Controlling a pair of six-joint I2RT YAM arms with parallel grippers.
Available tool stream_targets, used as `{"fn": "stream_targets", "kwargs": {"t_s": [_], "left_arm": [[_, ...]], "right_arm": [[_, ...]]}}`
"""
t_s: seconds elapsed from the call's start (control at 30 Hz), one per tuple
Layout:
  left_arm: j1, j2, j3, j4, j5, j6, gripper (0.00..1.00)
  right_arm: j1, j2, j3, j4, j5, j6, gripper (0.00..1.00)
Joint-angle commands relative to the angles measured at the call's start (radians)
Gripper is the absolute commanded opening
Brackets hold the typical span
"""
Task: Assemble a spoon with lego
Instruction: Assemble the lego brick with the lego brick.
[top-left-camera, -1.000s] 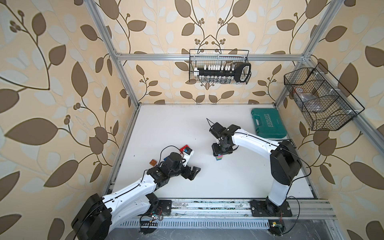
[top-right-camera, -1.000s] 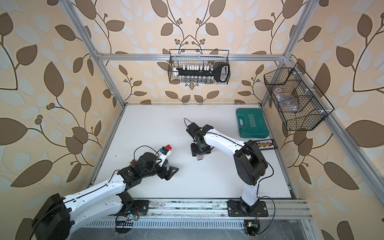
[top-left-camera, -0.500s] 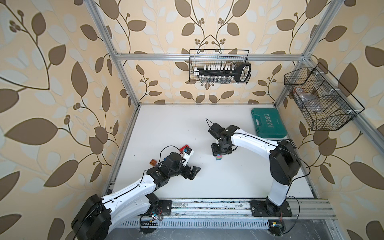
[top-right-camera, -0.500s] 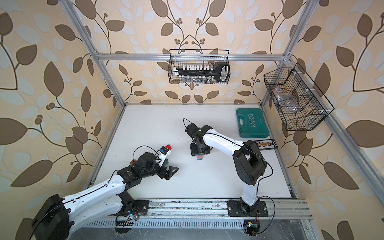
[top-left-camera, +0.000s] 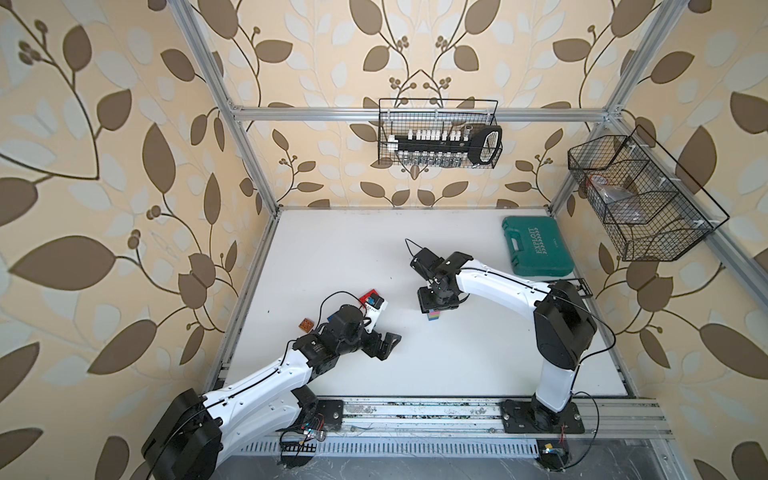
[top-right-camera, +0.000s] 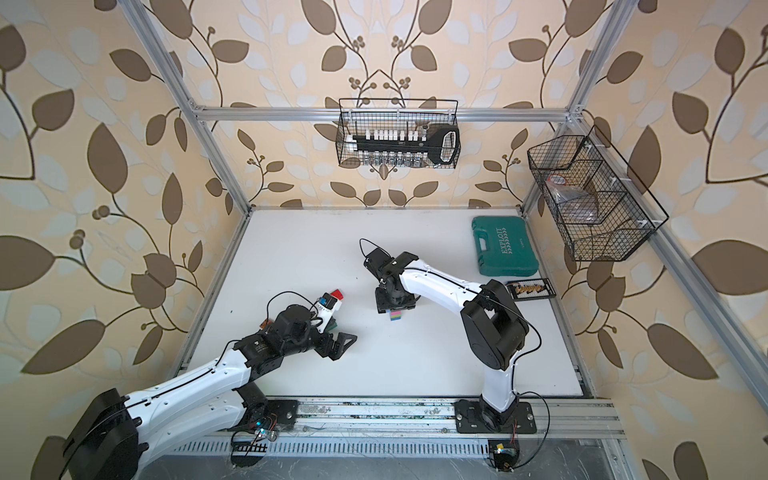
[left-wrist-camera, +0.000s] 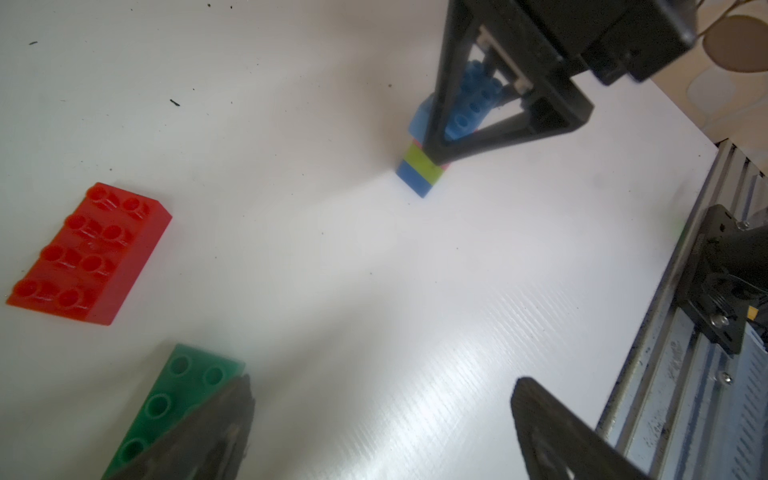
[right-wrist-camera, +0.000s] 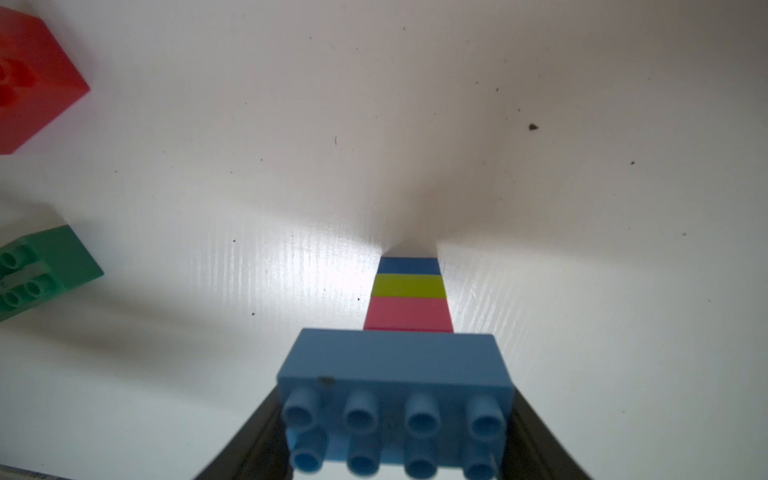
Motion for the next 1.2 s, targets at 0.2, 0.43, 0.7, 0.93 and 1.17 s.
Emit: {"fn": "stream_targets", "kwargs": {"t_s": [0.2,0.43,0.7,0.93,1.17], "left_arm": [[-0.004,-0.01,0.026,0.01,-0.006,-0.001,0.99],[-0.004,-0.004,0.028,0.01,-0.007,0.0,0.99],[-0.004,-0.005,0.027,0.009,-0.005,0.0,0.99],[-0.004,-0.004,0.028,0.008,-0.005,0.0,0.99],[-0.004,-0.001,0.029,0.011,-0.004,0.001,0.99]], "right_arm": [[-0.026,0.087,-0.173,0.05,-0.183,0.029,0.28],[-0.002,0.096,-0.129,-0.032,-0.065,0.045,0.28],[0.024,0.065,-0.036,-0.071,-0.03,0.031,0.27],[0.021,0.05,0.083,-0.139,-0.016,0.02,0.28],[0.02,0.018,0.09,-0.137,-0.001,0.048,0.27]]}}
